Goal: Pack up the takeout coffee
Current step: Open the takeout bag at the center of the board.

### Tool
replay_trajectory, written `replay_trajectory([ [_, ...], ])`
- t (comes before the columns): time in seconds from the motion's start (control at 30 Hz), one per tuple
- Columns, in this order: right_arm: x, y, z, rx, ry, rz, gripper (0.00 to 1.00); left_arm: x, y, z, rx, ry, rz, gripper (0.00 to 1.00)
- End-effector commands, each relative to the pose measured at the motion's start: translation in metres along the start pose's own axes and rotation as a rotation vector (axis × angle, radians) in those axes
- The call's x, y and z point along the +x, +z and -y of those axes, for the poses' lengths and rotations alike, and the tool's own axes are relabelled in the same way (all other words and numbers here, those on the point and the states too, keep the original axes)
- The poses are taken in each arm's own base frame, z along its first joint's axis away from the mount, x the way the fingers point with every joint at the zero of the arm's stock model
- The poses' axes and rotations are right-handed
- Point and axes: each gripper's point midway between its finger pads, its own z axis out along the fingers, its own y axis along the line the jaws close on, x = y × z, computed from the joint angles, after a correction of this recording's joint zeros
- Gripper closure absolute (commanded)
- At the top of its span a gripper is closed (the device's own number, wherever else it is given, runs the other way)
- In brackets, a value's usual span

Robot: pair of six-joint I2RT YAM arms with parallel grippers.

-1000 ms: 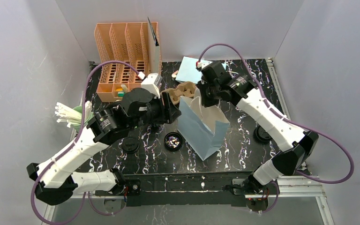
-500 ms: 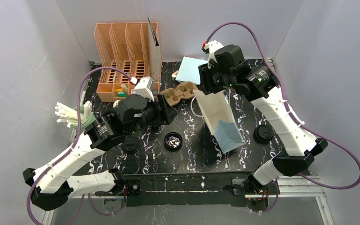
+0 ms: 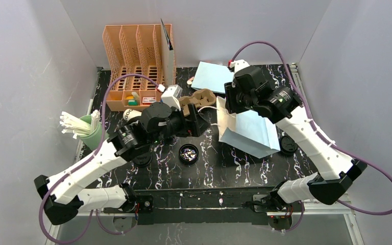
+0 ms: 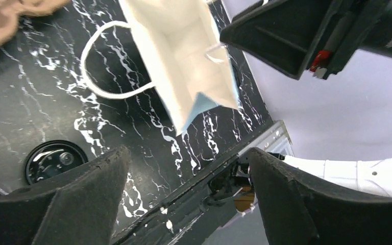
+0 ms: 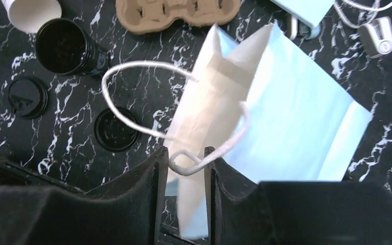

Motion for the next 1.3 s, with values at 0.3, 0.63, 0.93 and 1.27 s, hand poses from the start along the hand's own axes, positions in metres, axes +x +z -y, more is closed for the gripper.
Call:
replay_trajectory([
  [0.3,-0.002,-0.009,0.046,0.248,-0.034,0.025,0.41,0.018,0.041,-0.044,-0.176,0.094,-0.005,0.33],
  [0.63,0.046,0.016,0.039,0.172,-0.021,-0.063,0.32,0.051,0.038,-0.082,-0.254,0.085,-0.033,0.55],
  [0.93,0.078,0.033,0.127,0.222,0.288,-0.062,0.35,0.069,0.067,-0.107,-0.302,0.161,-0.077,0.51],
  [1.27,0.058,0.027,0.100,0.004,0.441,0.053,0.42,0.074,0.107,-0.135,-0.265,0.193,-0.144,0.43],
])
